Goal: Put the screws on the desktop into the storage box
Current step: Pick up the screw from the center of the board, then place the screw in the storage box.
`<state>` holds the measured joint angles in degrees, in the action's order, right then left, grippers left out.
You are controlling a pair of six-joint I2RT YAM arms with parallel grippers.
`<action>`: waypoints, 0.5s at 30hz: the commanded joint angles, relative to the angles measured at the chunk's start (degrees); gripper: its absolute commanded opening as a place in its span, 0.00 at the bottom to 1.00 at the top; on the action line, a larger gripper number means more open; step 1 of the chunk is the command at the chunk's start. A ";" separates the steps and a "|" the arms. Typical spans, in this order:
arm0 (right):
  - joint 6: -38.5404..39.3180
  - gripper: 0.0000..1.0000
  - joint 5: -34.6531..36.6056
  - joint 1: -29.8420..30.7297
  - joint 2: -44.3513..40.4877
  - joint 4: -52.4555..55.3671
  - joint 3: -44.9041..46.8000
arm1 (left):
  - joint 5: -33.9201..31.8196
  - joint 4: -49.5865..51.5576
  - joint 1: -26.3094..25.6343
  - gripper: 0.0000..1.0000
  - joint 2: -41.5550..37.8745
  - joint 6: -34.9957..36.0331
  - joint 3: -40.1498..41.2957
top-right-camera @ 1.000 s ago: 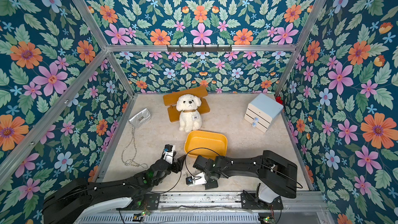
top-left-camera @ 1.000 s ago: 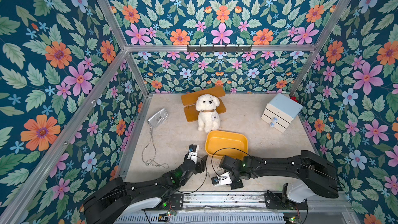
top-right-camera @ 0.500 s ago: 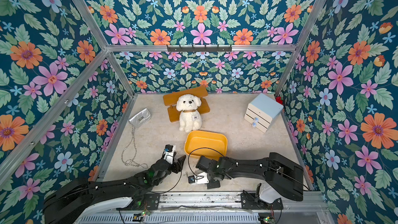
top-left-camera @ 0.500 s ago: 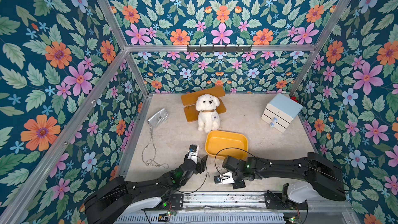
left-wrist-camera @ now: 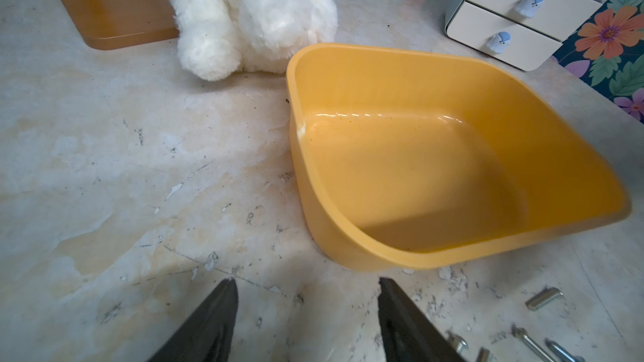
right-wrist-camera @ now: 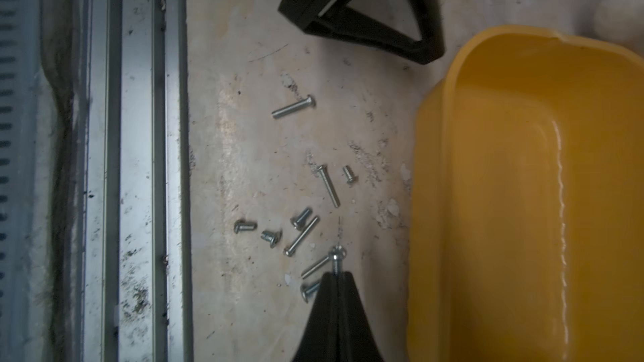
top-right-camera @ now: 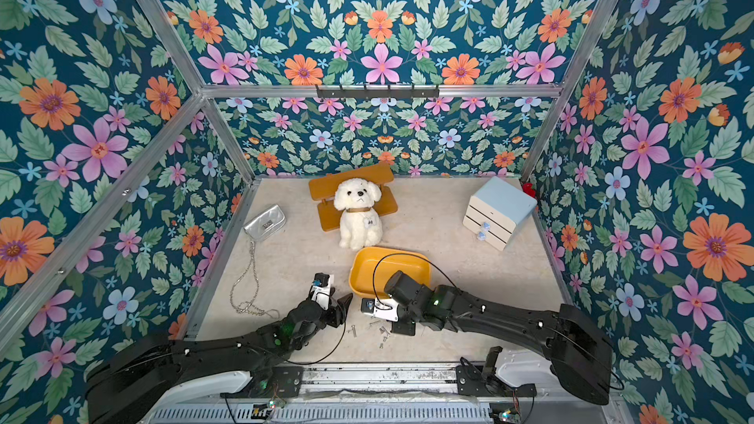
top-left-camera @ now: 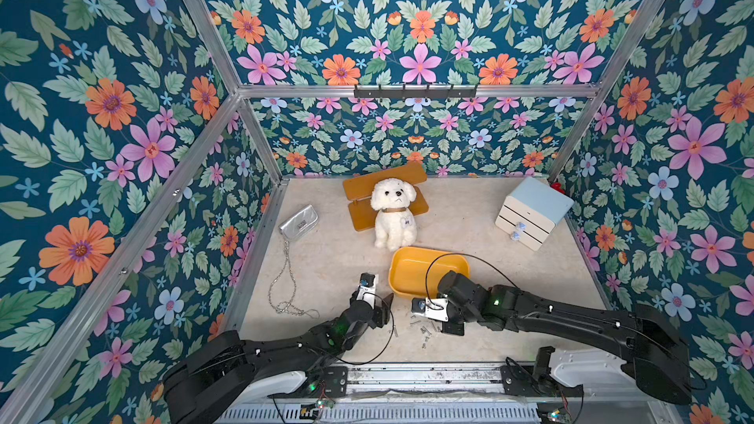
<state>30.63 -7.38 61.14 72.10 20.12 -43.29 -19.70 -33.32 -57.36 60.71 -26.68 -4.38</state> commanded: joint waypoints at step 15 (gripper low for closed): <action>-15.22 0.00 14.25 -10.46 21.59 3.14 -16.46 | 2.59 2.86 -2.68 0.55 8.52 -9.98 -3.19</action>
<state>18.13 4.45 50.65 91.35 20.80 -58.11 -16.38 -32.36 -59.07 70.15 -34.37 -7.22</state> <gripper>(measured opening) 0.063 0.549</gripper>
